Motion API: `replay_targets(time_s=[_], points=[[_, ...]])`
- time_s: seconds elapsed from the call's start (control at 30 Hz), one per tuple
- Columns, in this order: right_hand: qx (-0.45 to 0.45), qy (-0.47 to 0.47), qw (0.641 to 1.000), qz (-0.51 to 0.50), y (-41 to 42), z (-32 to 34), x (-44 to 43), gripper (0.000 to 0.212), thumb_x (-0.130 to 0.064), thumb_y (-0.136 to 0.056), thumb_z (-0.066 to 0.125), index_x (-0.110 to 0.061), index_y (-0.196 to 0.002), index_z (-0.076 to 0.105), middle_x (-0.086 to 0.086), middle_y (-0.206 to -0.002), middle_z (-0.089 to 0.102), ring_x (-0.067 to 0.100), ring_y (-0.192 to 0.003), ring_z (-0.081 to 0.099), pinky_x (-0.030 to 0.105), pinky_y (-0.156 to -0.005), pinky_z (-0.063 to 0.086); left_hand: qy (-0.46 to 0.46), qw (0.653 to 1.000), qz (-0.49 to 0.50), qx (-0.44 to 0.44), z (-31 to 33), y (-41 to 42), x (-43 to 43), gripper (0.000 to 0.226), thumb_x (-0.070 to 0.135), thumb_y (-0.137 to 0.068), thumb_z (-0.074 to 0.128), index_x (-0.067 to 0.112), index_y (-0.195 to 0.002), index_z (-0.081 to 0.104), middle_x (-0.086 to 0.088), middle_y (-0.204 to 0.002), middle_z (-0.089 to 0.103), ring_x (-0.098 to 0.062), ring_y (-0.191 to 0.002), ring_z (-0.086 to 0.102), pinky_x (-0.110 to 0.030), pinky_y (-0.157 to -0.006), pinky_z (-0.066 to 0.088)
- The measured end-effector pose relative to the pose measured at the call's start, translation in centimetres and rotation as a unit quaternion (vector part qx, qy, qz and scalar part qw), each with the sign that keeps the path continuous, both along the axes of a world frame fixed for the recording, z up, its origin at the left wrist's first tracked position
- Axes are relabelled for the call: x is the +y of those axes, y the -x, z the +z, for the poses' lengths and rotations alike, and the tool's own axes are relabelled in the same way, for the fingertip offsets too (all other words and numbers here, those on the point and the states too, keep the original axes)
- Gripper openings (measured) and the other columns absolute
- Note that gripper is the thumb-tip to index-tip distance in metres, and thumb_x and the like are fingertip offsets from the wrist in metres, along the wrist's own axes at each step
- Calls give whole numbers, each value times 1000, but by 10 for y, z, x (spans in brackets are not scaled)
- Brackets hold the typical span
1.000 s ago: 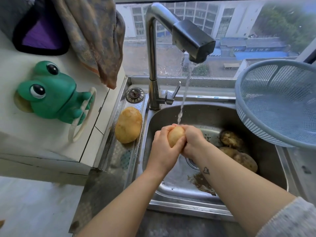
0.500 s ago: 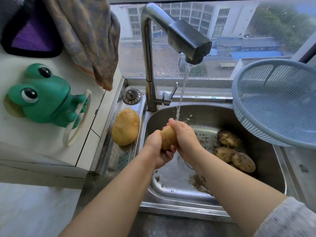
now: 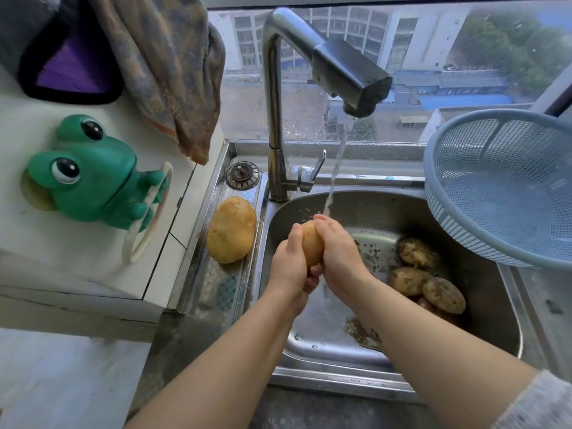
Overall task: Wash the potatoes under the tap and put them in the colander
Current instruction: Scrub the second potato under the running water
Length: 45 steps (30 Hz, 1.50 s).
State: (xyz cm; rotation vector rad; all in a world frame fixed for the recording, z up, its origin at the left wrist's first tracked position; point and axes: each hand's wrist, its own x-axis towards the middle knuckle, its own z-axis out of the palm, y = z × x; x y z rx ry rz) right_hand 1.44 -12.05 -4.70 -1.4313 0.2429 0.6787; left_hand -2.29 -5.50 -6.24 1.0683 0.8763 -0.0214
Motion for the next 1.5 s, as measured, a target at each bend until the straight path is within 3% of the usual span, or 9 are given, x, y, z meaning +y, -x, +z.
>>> replay_targets(time_s=[0.17,0.37,0.47,0.63,0.73,0.83,1.03,1.3,1.5], points=[[163,6,980,-116,-13,0,7,17,-22,-93,55,-19,-84,70,16,-107,64,31,-93,61,40,-69,53,-224,969,-78,-63,-10,13,-7,37,47,-96,48,12,-107,50,-4,-81,57,-10,-59,52,-16,-45,38],[46,21,997,-57,4,-6,10,30,-33,-100,43,-20,-125,51,10,-111,55,27,-92,58,31,-57,47,-67,997,-39,2,-5,6,1,47,49,-100,35,9,-109,57,-5,-70,51,-10,-44,42,-17,-36,32],[49,24,997,-59,-2,-5,11,26,-32,-99,44,-13,-111,56,11,-97,58,25,-83,58,29,-50,45,-176,980,-79,-53,-6,11,0,35,49,-99,41,17,-102,54,-5,-77,55,-11,-53,48,-19,-40,37],[191,-68,968,-147,-17,5,10,18,-16,-95,54,-7,-83,64,10,-83,66,25,-77,62,45,-84,54,-307,933,-124,-142,-7,21,4,36,65,-79,50,36,-100,48,8,-89,61,-7,-74,60,-19,-60,46],[153,-141,971,-120,-12,7,6,17,-15,-99,48,-7,-98,63,12,-97,68,27,-84,63,43,-76,57,-185,974,-54,-117,-3,15,2,34,51,-96,46,22,-112,52,-3,-87,57,-10,-58,53,-18,-43,39],[68,-146,985,-58,-5,5,1,26,-20,-102,41,-13,-118,60,10,-115,62,25,-83,62,31,-53,52,87,992,43,-78,3,4,5,45,49,-100,38,9,-115,51,-11,-70,55,-7,-36,38,-14,-32,26],[-36,-136,989,48,-10,-4,-11,27,-22,-97,53,-17,-123,58,8,-119,61,21,-104,60,40,-95,48,330,944,-22,10,18,1,23,50,52,-96,42,4,-89,58,-7,-70,55,-5,-29,32,-13,-28,22],[47,-9,997,-55,-14,-10,2,20,-26,-95,50,-17,-78,57,10,-89,64,27,-83,60,36,-63,52,135,989,-20,64,17,5,-2,46,50,-101,38,7,-88,52,-7,-57,50,-7,-34,40,-14,-32,32],[142,-48,987,-57,-21,-9,-2,31,-29,-99,47,-15,-75,61,4,-87,72,27,-90,64,49,-95,50,-71,987,-140,-17,13,21,-9,27,38,-94,58,16,-109,53,-1,-88,63,-8,-69,60,-17,-53,47]])
